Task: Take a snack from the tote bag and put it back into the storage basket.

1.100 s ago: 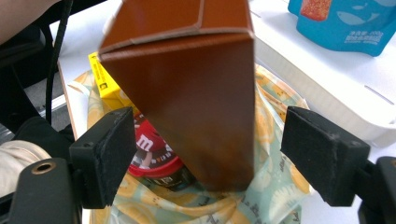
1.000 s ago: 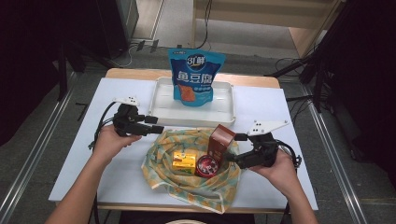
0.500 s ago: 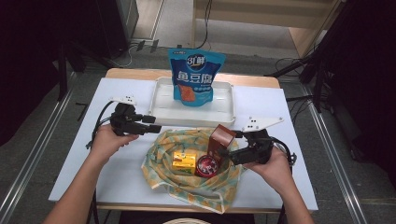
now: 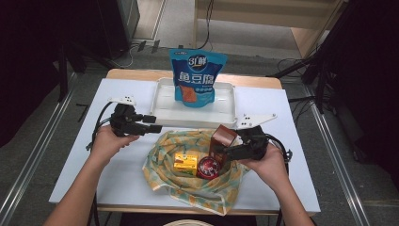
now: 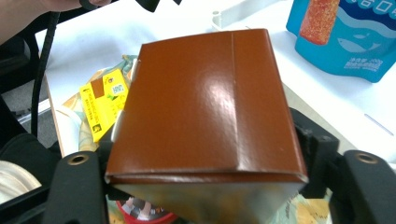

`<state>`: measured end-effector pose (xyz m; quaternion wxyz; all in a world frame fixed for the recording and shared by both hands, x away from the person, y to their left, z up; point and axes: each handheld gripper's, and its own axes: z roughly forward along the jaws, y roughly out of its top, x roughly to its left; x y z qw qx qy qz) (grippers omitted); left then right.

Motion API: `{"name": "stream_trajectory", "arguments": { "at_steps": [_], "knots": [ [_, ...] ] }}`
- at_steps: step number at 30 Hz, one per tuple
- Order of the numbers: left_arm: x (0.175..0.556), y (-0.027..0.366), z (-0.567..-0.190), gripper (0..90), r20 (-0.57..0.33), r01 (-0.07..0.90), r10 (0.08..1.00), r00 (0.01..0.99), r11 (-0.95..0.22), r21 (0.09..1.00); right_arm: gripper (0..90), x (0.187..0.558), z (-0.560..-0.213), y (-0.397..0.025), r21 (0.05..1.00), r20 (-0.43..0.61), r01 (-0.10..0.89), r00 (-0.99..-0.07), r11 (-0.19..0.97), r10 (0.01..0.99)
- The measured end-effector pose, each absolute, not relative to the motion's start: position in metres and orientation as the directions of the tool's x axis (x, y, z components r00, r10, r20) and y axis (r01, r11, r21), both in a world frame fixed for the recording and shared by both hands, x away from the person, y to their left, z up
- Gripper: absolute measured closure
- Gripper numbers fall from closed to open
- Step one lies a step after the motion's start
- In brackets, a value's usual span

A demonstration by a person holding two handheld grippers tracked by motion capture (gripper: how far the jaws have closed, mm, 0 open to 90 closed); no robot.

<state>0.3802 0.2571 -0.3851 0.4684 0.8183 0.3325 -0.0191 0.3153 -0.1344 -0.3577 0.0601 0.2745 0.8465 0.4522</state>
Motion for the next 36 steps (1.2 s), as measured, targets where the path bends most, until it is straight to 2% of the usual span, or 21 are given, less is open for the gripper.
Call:
{"name": "stream_trajectory", "arguments": {
  "at_steps": [9, 36],
  "knots": [
    [0.381, 0.256, -0.387, 38.3, -0.344, 0.566, 0.530, 0.775, -0.339, 0.752, 42.8, 0.317, -0.356, -0.136, 0.806, 0.115, 0.402, -0.826, 0.434, 0.552],
    [0.381, 0.259, -0.389, 38.3, -0.350, 0.570, 0.526, 0.775, -0.343, 0.746, 44.0, 0.324, -0.328, -0.139, 0.803, 0.116, 0.398, -0.834, 0.444, 0.539]
  ]
}}
